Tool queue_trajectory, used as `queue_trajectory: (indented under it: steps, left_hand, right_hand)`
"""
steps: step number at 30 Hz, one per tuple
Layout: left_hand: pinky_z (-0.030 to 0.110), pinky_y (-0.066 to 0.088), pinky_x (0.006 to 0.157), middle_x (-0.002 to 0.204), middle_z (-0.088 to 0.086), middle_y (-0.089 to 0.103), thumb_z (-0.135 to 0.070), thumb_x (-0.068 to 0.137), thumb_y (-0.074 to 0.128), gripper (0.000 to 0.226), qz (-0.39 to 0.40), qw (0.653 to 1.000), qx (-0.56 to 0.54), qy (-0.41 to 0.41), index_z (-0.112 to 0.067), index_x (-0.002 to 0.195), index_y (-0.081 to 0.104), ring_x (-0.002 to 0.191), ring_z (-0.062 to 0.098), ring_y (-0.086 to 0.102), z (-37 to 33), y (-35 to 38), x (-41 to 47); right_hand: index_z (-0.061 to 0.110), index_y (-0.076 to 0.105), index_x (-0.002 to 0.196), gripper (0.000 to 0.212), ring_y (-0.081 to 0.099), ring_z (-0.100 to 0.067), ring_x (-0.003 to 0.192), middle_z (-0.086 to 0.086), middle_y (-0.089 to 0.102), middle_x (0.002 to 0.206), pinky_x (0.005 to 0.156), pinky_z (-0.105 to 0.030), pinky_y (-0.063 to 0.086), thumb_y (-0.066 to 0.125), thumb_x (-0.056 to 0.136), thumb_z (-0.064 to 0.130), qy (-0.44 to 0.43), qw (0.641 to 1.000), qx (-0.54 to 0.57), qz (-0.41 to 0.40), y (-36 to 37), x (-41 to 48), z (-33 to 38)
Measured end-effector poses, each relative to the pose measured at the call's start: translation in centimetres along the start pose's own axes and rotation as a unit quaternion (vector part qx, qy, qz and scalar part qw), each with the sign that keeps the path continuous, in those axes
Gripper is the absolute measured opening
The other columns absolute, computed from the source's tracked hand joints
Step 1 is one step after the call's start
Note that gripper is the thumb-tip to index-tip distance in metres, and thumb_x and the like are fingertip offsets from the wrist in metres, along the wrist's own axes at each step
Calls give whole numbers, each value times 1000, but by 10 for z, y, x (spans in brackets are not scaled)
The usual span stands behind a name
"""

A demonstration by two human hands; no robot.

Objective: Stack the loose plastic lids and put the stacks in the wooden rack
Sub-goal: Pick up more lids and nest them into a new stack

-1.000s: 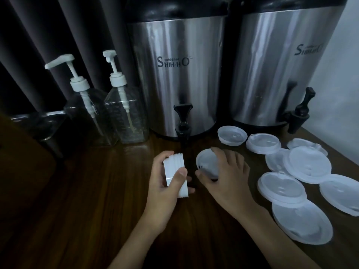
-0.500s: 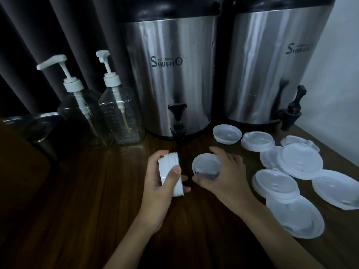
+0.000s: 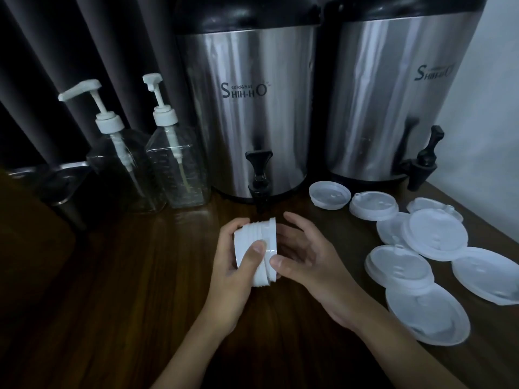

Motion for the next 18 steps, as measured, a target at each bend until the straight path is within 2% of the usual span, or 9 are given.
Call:
queue_trajectory:
  steps: [4,8,14,18]
  left_hand:
    - [45,62,81,113,-10,64,-56,76,68,47,-3,1000,1,-2,-44,120,58,106,22,66,1,0,0]
    - [48,62,84,114,-8,64,-55,77,67,44,-3,1000,4,-1,-45,119,58,107,24,66,0,-1,0]
    - [52,60,84,113,-4,63,-54,77,67,42,-1,1000,1,-2,-46,117,59,107,29,65,-3,1,0]
    - [55,58,84,119,10,61,-54,77,67,45,0,1000,-3,-2,-41,119,59,109,38,63,-5,2,0]
  right_hand:
    - [44,41,141,80,56,0,128,24,61,134,112,-40,45,81,72,39,-8,1000,-20,13,1,0,0]
    - [47,45,136,72,55,1,128,24,61,135,112,-36,46,80,72,41,-17,999,-34,27,1,1,-2]
    - [31,51,141,62,55,-9,132,11,62,139,112,-42,45,76,84,28,-22,997,-52,54,1,-1,0]
    - [27,50,143,67,52,-11,135,9,60,141,116,-50,39,78,82,29,-11,996,-63,67,-1,-1,-1]
Point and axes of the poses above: each hand's wrist, its own x-axis towards the middle knuckle, its own y-axis out of the palm, z = x × y, the point moved 3 cm from there along x, towards the middle knuckle
